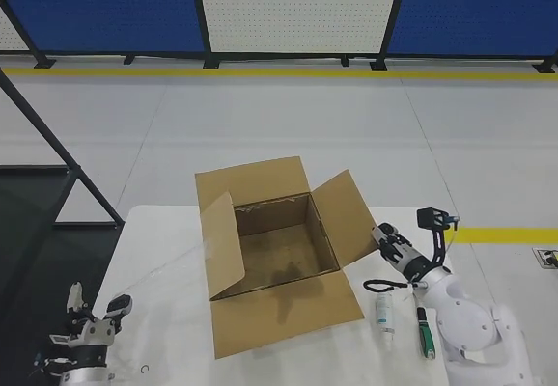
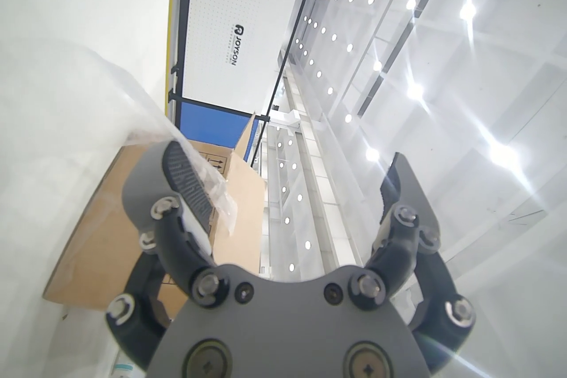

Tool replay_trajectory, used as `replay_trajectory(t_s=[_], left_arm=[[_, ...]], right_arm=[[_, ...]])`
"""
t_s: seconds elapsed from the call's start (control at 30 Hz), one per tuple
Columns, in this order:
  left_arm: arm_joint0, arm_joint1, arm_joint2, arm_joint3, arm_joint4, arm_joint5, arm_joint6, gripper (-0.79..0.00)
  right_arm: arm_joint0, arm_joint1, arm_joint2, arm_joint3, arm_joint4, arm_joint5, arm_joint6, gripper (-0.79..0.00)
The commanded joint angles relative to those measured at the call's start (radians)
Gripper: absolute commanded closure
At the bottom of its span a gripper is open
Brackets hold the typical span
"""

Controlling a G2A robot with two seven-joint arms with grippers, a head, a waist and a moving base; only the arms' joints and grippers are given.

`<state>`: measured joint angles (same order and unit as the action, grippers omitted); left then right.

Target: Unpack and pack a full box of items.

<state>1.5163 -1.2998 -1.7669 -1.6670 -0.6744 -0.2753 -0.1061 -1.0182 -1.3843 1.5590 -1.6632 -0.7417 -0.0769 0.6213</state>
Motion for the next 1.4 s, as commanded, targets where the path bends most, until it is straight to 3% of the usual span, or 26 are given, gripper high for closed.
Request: replay_trajectory(t_s=[0.0,0.57,1.0,1.37], left_arm=[[0.005,0.000,-0.009,0.002,-0.010,0.002,0.002,-0.785],[0.039,-0.006,-0.044,-0.007,-0.047,0.000,-0.010,-0.785],[0.087,-0.013,0.021,-0.053,0.017,-0.002,-0.088,-0.785],[0.083,-0.017,0.076,-0.049,0.084,0.006,-0.104,-0.785]], right_arm=[[0.006,0.002,-0.003,0.004,0.001,0.001,0.000,0.000],[0.030,0.020,-0.021,0.022,0.009,-0.001,0.000,0.000],[-0.020,0.036,0.002,-0.017,0.020,0.020,-0.020,0.000],[-0.142,0.050,0.036,-0.113,0.080,-0.009,-0.022,0.000]])
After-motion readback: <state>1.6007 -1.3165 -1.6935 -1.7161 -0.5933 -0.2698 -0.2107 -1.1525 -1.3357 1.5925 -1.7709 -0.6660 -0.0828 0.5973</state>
